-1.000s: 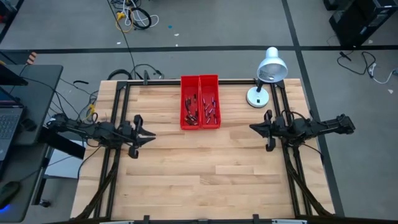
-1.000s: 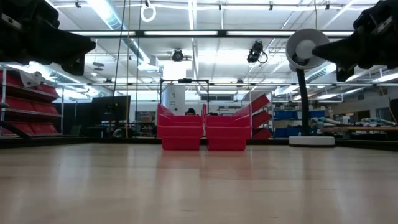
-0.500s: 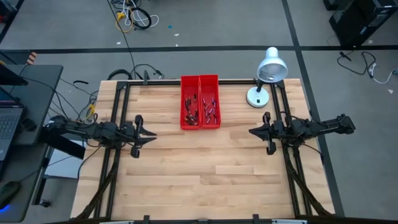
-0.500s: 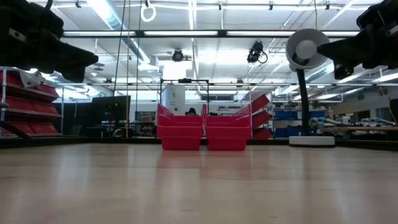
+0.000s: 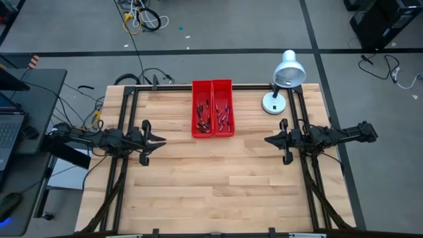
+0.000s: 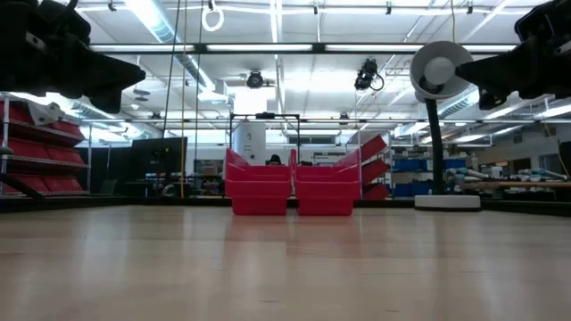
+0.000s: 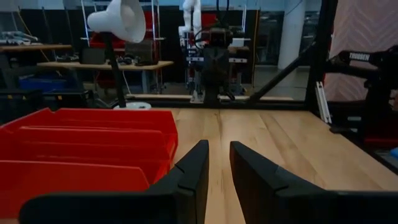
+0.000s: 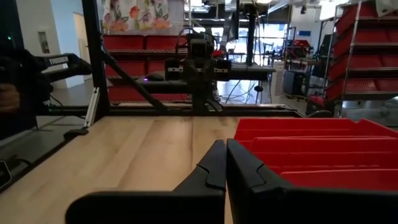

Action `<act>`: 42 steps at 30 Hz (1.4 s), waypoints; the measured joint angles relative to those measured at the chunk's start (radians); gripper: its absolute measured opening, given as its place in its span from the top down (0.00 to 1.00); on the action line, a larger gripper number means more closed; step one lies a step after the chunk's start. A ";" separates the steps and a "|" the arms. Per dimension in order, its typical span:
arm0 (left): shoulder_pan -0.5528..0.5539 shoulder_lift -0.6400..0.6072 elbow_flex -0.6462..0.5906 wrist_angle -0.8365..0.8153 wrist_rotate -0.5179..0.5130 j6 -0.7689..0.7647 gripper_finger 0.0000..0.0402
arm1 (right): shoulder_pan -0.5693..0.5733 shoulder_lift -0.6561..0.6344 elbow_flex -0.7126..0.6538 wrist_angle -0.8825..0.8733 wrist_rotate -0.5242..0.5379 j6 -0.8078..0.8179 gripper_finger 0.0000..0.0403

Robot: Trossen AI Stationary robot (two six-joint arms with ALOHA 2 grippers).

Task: Sort batteries
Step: Return to Home Position

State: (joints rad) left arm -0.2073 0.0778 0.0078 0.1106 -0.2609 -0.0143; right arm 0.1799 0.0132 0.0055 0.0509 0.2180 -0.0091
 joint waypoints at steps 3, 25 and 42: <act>0.000 0.000 0.000 -0.002 -0.001 -0.002 0.80 | 0.000 0.000 0.000 0.000 0.000 -0.017 1.00; 0.000 0.000 0.000 0.019 -0.007 -0.076 0.80 | 0.000 0.000 0.000 0.007 -0.001 -0.020 1.00; 0.000 0.000 -0.001 0.018 -0.008 -0.076 0.80 | 0.000 0.000 0.000 0.007 -0.001 -0.020 1.00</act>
State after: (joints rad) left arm -0.2077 0.0780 0.0071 0.1287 -0.2689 -0.0902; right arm 0.1799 0.0132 0.0059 0.0578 0.2173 -0.0292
